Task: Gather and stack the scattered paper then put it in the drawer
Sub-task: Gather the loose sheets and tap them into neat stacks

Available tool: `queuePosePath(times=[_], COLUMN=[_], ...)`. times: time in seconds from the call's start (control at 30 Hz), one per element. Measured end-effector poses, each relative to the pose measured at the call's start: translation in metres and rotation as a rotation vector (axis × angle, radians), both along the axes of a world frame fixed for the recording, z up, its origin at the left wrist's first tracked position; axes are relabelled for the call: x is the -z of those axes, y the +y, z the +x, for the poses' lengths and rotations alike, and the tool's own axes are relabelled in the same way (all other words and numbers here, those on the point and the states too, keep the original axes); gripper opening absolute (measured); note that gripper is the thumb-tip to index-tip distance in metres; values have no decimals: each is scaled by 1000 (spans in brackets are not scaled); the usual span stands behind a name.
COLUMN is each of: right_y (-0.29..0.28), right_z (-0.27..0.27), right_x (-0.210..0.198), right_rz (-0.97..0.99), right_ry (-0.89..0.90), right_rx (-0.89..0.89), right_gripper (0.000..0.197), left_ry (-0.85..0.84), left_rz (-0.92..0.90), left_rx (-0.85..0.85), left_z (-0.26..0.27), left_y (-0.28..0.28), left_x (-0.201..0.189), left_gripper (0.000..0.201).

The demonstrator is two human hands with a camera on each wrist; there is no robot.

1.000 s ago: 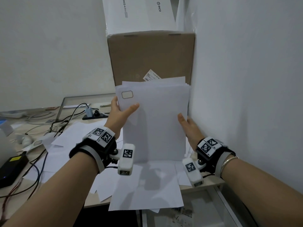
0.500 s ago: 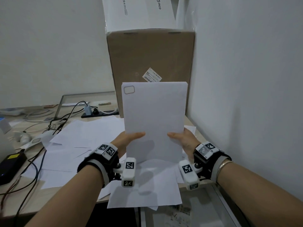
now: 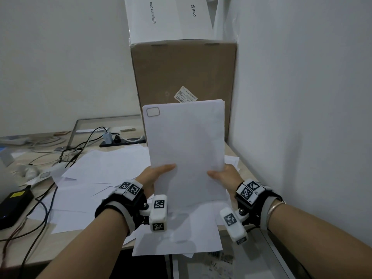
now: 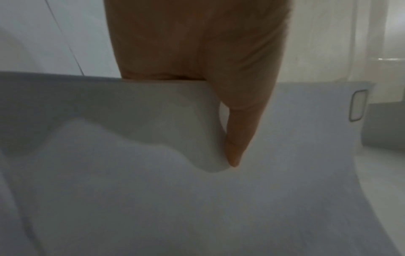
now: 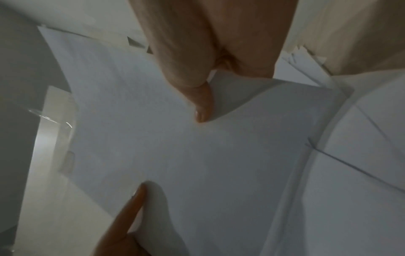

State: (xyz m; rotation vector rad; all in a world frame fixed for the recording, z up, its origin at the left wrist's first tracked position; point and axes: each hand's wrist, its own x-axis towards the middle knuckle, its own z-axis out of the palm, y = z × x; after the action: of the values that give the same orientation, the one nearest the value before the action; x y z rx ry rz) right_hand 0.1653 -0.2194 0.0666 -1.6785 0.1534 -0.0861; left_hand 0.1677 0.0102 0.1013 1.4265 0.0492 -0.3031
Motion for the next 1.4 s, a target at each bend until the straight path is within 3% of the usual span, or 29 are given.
queuePosePath(times=[0.13, 0.27, 0.37, 0.43, 0.5, 0.6, 0.7, 0.77, 0.9, 1.0, 1.13, 1.23, 1.3, 1.4], right_y=[3, 3, 1, -5, -19, -53, -75, -79, -78, -75, -78, -75, -74, -77], right_z=[-5, -10, -15, -13, -6, 9, 21, 31, 49, 64, 85, 80, 78, 85], right_x=[-5, -12, -17, -17, -13, -1, 9, 13, 16, 21, 30, 20, 16, 19], right_rz=[-3, -33, -113, -172, -241, -397, -541, -530, -481, -404, -213, -217, -218, -311], right_ry=[-45, -56, -84, -77, -30, 100, 286, 351, 446, 490, 517, 526, 541, 490], right_rx=[41, 10, -79, -76, -2, 102, 67, 63, 70, 113, 143, 153, 149, 102], right_gripper=[28, 26, 14, 20, 28, 20, 27, 29, 14, 24, 28, 13, 18, 25], left_ry=[50, 24, -42, -37, -24, -26, 1, -6, 4, 6, 51, 51, 48, 38], left_rz=[8, 112, 193, 230, 267, 348, 386, 418, 459, 532, 498, 500, 513, 565], left_rx=[72, 123, -31, -145, -243, -291, -289, -265, -220, -209, -189, -192, -179, -185], left_z=[-9, -14, -9, -7, -3, 6, 12, 15, 26, 34, 41, 47, 43, 40], left_y=[8, 14, 20, 24, 30, 39, 38, 31, 19, 17, 22, 27, 26, 24], left_x=[7, 25, 35, 41, 48, 64, 76, 80, 88, 95, 100, 108, 104, 100], left_gripper=[29, 41, 51, 33, 21, 36, 38, 37, 38, 40, 63, 80, 74, 50])
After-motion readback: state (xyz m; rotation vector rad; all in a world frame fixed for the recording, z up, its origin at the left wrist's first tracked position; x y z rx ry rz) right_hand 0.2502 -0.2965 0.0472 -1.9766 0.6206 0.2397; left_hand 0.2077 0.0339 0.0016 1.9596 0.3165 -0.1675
